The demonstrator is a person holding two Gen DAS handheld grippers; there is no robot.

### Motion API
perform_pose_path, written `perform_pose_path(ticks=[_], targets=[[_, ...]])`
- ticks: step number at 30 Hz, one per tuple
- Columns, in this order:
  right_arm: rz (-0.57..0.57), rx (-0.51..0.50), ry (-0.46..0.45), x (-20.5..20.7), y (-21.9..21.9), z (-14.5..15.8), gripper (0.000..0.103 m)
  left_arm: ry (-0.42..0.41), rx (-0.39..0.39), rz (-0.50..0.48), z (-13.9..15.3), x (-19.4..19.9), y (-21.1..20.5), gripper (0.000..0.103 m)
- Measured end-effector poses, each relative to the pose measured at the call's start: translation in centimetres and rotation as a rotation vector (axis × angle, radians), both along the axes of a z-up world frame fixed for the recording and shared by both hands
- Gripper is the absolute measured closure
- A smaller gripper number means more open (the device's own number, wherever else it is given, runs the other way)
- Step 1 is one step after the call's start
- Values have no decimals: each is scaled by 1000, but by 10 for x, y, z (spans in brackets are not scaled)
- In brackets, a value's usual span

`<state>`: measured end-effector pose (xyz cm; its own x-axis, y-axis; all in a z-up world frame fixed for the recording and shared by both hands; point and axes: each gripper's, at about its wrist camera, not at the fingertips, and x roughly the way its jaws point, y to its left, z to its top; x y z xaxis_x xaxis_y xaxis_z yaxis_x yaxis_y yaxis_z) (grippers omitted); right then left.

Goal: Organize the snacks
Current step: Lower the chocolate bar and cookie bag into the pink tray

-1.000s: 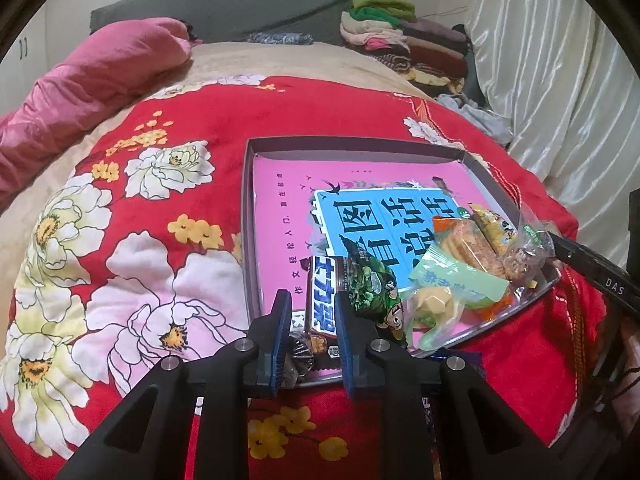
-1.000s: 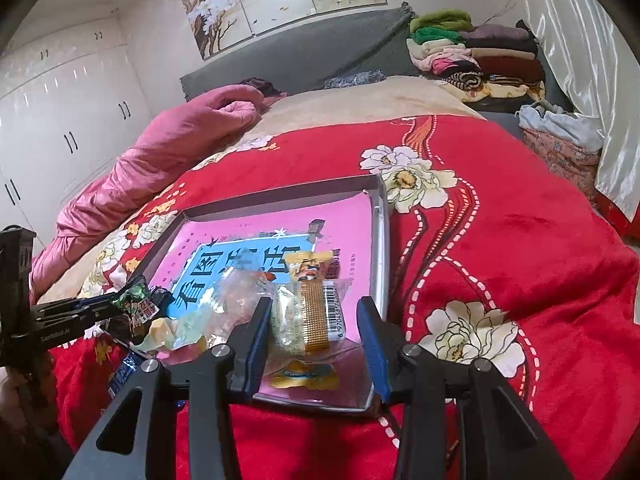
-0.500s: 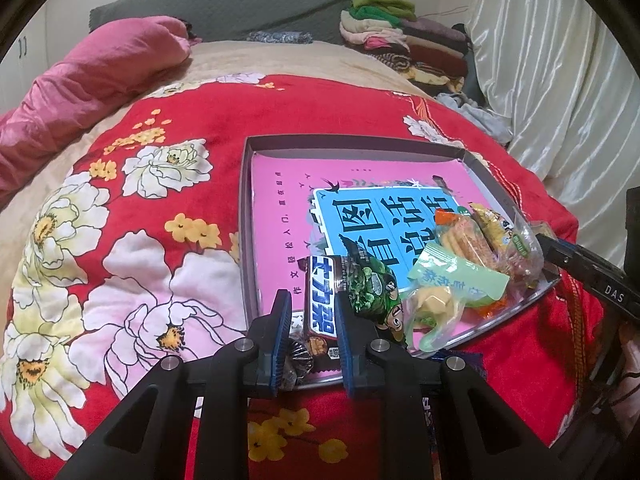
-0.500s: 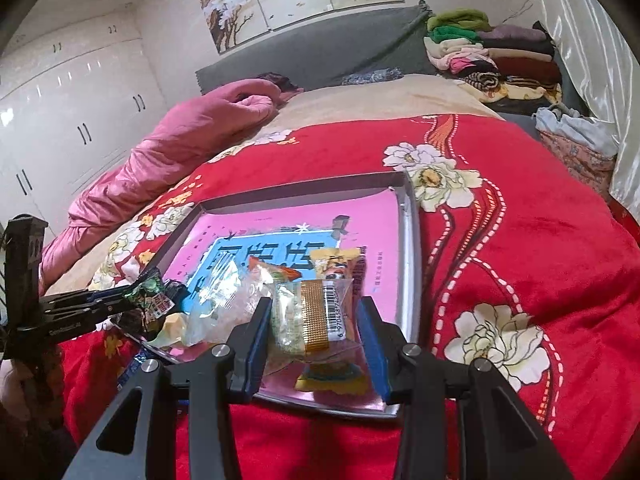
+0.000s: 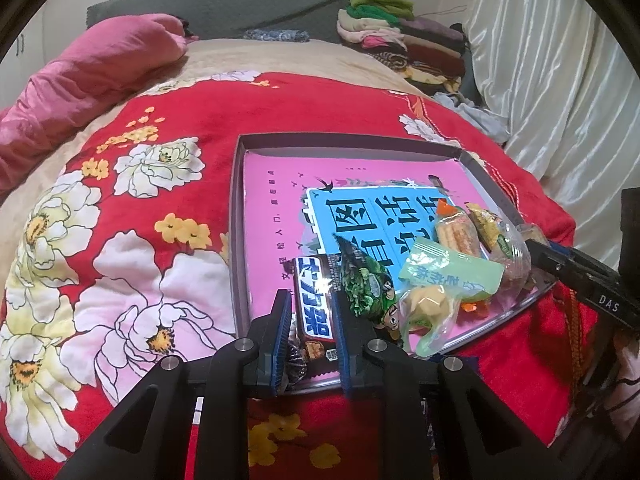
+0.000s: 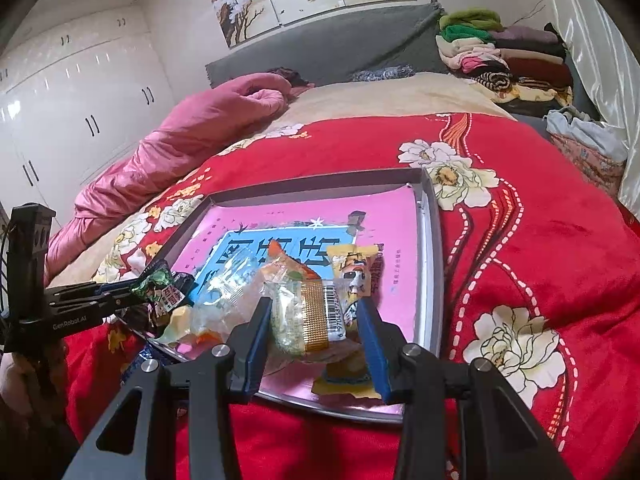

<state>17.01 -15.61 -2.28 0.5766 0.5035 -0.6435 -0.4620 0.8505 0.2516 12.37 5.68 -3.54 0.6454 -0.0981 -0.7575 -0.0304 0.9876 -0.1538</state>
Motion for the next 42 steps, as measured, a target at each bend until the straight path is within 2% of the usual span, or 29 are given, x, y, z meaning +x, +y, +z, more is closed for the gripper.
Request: perform_pose_path(ticks=[12, 18, 33, 42], targets=[[7, -9, 4, 0, 3, -3, 60, 2, -12, -8, 0, 1, -4, 83], [-10, -83, -7, -1, 8, -5, 59, 3, -13, -8, 0, 1, -3, 83], [66, -184, -50, -12, 27, -5, 59, 4, -34, -6, 0, 1, 0, 83], [97, -183, -57, -15, 32, -4, 59, 5, -35, -6, 0, 0, 1, 83]])
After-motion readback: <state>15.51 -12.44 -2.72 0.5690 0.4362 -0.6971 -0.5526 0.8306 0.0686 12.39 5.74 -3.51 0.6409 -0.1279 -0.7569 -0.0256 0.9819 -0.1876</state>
